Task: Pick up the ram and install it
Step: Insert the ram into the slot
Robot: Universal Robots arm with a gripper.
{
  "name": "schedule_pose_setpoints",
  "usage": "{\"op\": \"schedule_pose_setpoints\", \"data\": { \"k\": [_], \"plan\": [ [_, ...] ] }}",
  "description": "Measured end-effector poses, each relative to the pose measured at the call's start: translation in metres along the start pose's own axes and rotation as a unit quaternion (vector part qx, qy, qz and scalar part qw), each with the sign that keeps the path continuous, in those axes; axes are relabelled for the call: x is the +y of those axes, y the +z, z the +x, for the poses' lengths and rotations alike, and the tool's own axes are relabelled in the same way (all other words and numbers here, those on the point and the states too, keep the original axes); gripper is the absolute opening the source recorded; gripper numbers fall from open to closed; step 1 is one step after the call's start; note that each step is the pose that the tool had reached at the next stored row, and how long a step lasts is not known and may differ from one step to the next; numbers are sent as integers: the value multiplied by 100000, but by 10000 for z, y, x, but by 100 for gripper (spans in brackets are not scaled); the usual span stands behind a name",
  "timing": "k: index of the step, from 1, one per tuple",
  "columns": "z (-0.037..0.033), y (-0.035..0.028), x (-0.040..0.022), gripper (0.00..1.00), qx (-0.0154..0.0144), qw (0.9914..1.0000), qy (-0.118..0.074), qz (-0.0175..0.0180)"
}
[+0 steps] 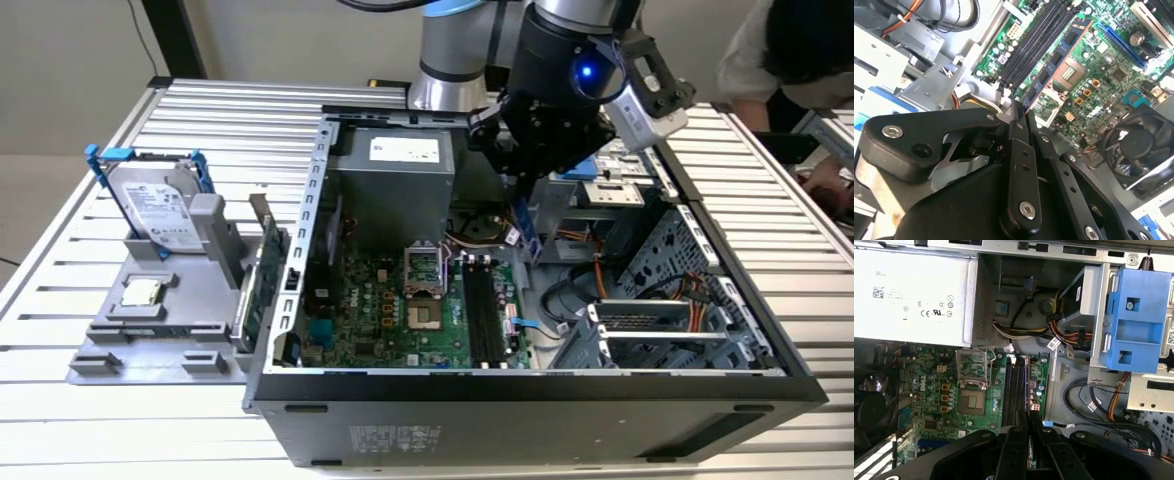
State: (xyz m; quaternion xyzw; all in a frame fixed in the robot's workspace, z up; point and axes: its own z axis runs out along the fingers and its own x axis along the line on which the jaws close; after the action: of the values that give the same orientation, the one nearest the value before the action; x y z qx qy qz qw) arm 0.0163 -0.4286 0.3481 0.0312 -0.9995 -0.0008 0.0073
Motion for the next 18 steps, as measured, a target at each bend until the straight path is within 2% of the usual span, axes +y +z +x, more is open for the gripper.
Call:
{"op": "schedule_pose_setpoints", "data": {
  "k": [6,18],
  "plan": [
    [-39,69,-26,0,-4,100000,185,-12],
    [-60,285,-59,0,-5,99998,575,-17]
  ]
}}
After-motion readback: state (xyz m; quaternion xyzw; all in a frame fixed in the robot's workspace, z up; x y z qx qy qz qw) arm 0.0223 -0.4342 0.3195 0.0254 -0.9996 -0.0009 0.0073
